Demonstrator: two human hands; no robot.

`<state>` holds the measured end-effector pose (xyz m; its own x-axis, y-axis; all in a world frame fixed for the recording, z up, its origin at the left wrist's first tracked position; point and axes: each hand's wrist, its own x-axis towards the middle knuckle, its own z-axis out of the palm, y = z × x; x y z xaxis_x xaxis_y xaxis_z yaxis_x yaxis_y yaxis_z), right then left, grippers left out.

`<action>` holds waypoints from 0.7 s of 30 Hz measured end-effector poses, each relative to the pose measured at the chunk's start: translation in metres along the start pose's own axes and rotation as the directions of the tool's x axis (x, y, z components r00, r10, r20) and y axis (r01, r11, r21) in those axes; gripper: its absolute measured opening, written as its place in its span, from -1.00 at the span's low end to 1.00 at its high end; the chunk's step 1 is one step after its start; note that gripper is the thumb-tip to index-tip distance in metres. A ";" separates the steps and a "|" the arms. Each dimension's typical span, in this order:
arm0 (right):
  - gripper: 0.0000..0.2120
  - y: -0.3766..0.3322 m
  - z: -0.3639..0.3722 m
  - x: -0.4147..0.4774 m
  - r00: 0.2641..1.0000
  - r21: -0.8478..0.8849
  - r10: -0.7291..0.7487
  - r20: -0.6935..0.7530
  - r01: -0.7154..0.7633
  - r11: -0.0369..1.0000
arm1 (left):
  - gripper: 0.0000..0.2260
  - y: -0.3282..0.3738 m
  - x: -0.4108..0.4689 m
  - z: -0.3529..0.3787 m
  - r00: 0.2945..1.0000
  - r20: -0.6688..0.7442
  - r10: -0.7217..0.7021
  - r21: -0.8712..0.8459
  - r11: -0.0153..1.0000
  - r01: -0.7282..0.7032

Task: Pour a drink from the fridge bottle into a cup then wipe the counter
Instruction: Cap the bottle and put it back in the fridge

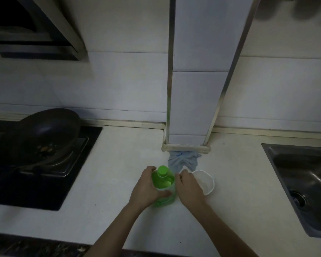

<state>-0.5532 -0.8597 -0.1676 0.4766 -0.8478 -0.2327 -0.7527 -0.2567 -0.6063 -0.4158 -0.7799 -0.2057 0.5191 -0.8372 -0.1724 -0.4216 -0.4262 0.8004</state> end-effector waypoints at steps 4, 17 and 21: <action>-0.82 0.008 -0.004 0.009 0.998 0.081 -0.024 0.064 0.019 0.997 | -0.23 0.010 -0.008 -0.001 0.998 -0.052 -0.025 0.056 0.998 0.028; -0.90 -0.033 -0.018 0.037 0.955 0.253 -0.149 0.255 0.082 0.964 | -0.39 0.051 -0.036 -0.068 0.942 -0.314 -0.116 0.356 0.906 0.230; -0.76 -0.069 -0.005 0.035 0.894 0.326 -0.146 0.423 0.000 0.945 | -0.39 0.072 -0.054 -0.115 0.918 -0.389 -0.077 0.397 0.885 0.243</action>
<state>-0.4869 -0.8741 -0.1300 0.7280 -0.5246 -0.4414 -0.5636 -0.0913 -0.8210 -0.3887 -0.7260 -0.0724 0.7985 -0.6020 0.0034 -0.5421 -0.7166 0.4388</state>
